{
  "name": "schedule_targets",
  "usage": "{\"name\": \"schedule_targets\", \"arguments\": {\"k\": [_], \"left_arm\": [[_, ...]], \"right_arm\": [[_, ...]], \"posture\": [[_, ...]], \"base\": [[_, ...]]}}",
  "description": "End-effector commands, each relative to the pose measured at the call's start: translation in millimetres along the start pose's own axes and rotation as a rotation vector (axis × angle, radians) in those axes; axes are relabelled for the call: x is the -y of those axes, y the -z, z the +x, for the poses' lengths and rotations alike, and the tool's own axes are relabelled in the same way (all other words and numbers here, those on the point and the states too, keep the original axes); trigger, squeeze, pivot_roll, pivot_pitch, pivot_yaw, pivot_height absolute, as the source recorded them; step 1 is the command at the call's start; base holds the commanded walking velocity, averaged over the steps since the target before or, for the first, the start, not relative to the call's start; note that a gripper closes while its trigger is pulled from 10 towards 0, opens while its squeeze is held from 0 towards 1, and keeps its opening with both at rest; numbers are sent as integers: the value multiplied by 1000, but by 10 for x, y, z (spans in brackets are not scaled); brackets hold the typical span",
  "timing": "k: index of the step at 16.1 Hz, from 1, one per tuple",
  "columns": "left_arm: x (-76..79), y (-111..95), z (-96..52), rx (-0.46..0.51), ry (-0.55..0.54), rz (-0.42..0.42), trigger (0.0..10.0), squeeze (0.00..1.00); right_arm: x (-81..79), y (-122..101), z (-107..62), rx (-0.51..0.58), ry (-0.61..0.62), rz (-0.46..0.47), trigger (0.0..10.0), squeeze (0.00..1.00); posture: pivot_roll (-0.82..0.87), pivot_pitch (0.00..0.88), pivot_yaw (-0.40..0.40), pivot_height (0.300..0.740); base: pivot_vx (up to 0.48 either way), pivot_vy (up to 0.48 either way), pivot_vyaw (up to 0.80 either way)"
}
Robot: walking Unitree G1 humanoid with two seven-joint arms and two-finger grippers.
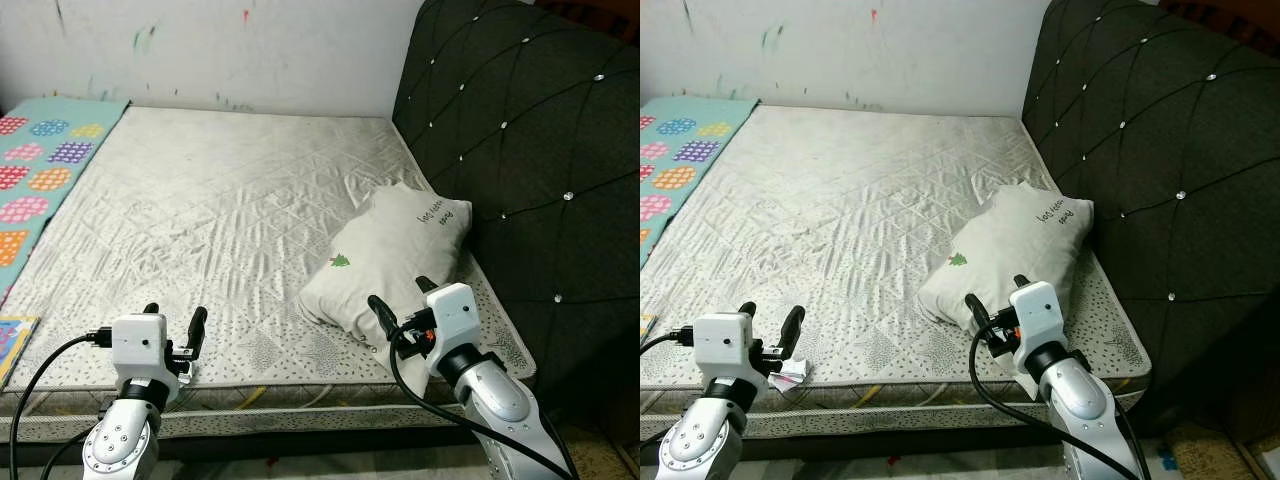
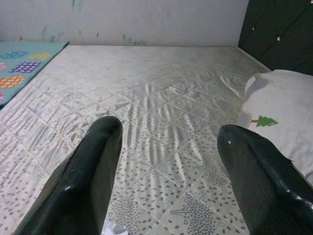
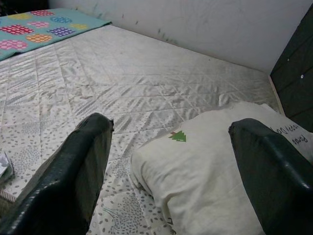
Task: Clean up the room
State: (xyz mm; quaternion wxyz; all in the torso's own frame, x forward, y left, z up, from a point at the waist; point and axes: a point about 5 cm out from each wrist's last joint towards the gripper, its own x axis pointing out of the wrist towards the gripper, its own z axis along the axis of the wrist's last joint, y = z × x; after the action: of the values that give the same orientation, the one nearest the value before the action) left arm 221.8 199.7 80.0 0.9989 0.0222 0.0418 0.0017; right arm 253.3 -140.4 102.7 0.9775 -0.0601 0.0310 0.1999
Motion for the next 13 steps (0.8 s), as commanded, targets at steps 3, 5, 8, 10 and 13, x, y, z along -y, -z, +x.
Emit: {"name": "schedule_targets", "arguments": {"k": [3, 5, 8, 10, 13], "left_arm": [[-5, 14, 28, -10, -1, -16, 10000, 0], [-2, 19, 35, -12, 1, -17, 10000, 0], [0, 21, 41, -13, 6, -19, 10000, 0], [1, 21, 44, -13, 4, -20, 10000, 0], [1, 24, 45, -15, 3, -23, 10000, 0]], "right_arm": [[27, 0, 29, -3, 5, 0, 10000, 0], [30, 8, 34, -6, 6, 1, 10000, 0], [31, 12, 37, -7, 4, -2, 10000, 0], [34, 13, 40, -8, 4, -3, 10000, 0], [34, 17, 41, -10, 4, -4, 10000, 0]], "posture": [[-17, 0, -101, 740], [-18, 0, -101, 740], [-18, 0, -102, 740], [-18, 0, -102, 740], [-18, 0, -102, 740]], "base": [[0, 0, 0], [0, 0, 0], [0, 246, 0], [0, 253, 0], [0, 0, 0]]}}
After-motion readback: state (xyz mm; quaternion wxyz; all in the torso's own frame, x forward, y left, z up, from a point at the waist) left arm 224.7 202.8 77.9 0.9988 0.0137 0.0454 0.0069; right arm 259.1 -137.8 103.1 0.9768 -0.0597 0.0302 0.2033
